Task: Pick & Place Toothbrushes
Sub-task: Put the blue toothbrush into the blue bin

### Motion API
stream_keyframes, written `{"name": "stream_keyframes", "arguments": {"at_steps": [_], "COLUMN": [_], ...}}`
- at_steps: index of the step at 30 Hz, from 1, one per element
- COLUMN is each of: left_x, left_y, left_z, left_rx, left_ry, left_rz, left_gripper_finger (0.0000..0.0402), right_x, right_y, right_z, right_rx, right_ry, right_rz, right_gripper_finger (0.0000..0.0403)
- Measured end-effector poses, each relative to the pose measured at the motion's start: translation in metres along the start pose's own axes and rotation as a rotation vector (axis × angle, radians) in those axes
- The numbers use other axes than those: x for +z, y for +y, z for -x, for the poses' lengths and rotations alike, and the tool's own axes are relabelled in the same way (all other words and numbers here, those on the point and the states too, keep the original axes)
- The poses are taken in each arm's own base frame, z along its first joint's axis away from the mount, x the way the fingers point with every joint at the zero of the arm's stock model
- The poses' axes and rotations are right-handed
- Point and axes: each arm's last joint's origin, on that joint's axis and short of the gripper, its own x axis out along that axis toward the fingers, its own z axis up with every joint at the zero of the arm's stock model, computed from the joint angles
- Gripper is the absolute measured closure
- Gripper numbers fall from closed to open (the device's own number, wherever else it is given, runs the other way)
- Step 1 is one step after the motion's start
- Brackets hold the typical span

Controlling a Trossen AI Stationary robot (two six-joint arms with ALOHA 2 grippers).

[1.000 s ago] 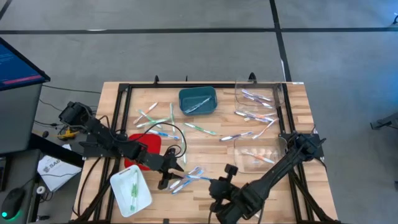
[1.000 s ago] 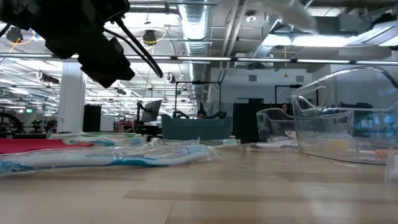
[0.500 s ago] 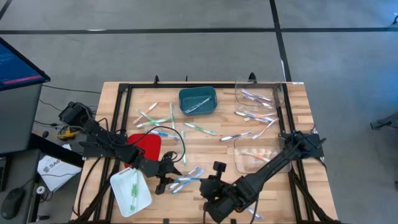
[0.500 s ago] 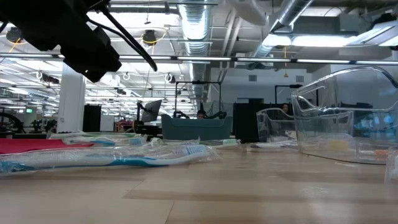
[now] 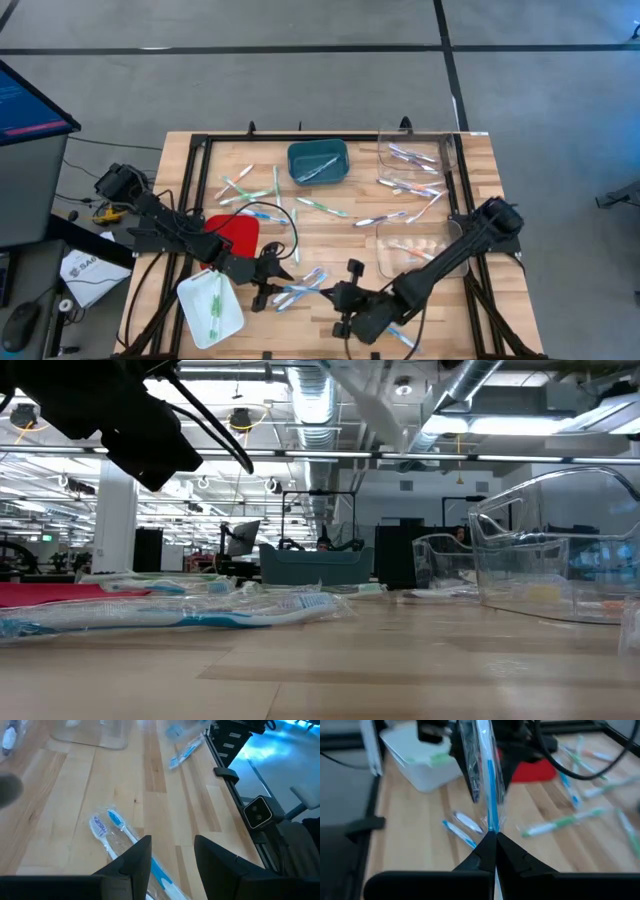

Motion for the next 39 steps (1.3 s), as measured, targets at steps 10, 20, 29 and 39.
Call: {"name": "stream_keyframes", "arguments": {"at_steps": [10, 20, 29, 39], "left_x": [0.004, 0.023, 0.065, 0.103], "left_y": [0.003, -0.006, -0.013, -0.004], "left_z": [0.000, 0.004, 0.032, 0.049], "left_rx": [0.132, 0.134, 0.102, 0.079], "left_ry": [-0.080, -0.294, -0.567, -0.608], "left_rz": [-0.060, -0.141, -0.178, -0.257], "left_gripper_finger": [0.0256, 0.0256, 0.0257, 0.0255], "right_x": [0.010, 0.010, 0.002, -0.006], "right_y": [-0.034, -0.086, -0.096, -0.093], "right_z": [0.022, 0.041, 0.033, 0.025], "right_rx": [0.127, 0.434, 0.430, 0.425], "right_ry": [-0.536, -0.903, -0.889, -0.776], "right_rz": [0.039, -0.045, -0.033, -0.012], "right_gripper_finger": [0.0403, 0.0403, 0.0403, 0.0403]}}
